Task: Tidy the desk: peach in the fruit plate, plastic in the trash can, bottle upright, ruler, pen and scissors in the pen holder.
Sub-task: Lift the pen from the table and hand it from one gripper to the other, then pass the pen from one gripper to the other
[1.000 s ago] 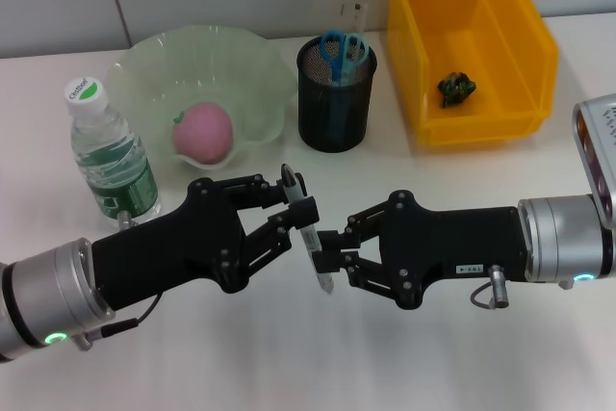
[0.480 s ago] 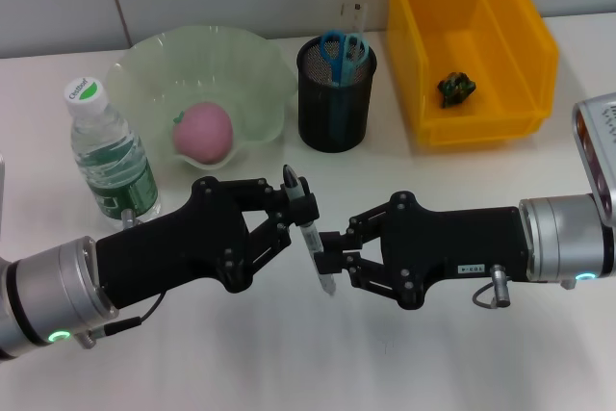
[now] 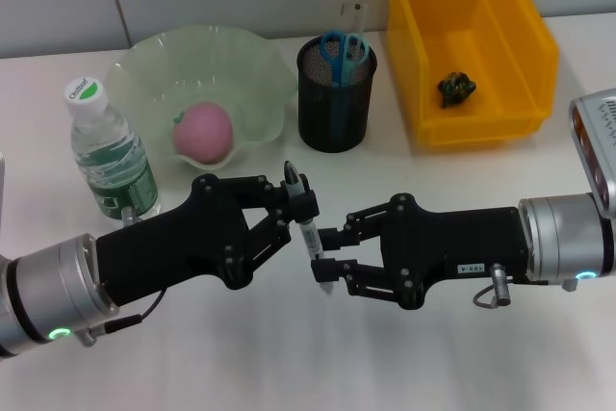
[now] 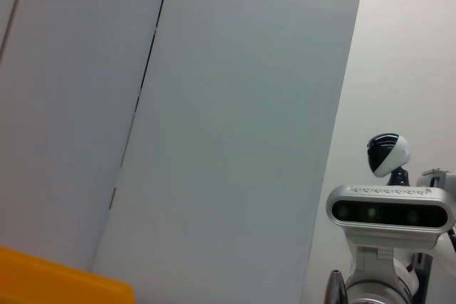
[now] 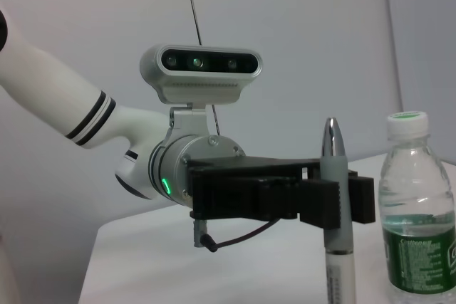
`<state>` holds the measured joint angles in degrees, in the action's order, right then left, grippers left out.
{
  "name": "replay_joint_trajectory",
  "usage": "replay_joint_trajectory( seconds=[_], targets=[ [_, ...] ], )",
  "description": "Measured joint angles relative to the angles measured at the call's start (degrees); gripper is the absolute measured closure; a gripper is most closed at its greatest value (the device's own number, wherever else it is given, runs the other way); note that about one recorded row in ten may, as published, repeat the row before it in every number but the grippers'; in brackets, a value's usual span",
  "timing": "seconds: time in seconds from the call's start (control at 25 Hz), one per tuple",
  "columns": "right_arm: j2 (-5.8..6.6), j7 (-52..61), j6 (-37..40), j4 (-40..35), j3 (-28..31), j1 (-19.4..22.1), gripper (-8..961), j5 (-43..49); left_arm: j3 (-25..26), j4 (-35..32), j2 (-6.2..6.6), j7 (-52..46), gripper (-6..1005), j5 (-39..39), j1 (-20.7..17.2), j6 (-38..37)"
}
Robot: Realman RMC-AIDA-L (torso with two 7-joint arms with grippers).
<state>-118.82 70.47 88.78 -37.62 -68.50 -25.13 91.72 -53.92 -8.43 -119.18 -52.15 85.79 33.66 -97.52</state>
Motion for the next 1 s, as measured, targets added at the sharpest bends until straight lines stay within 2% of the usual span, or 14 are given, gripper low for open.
replay_joint_trajectory(
  seconds=[0.08,0.56,1.0],
  targets=[
    [0.00,0.04,-0.07,-0.02,0.03,0.00,722,0.03,0.04,0.00,0.00,-0.11,864,-0.03,0.12,0.00],
    [0.00,0.07,-0.04,-0.67,0.85,0.56,326,-0.16,0.19,0.10,0.00,-0.44,863,-2.39,-0.14,-0.27],
    [-0.32,-7.96,5.17,0.74,10.47,5.38,327,-0.51,0.22,5.82,0.00,-2.26,863,-14.30,-1.93,-3.89]
  ],
)
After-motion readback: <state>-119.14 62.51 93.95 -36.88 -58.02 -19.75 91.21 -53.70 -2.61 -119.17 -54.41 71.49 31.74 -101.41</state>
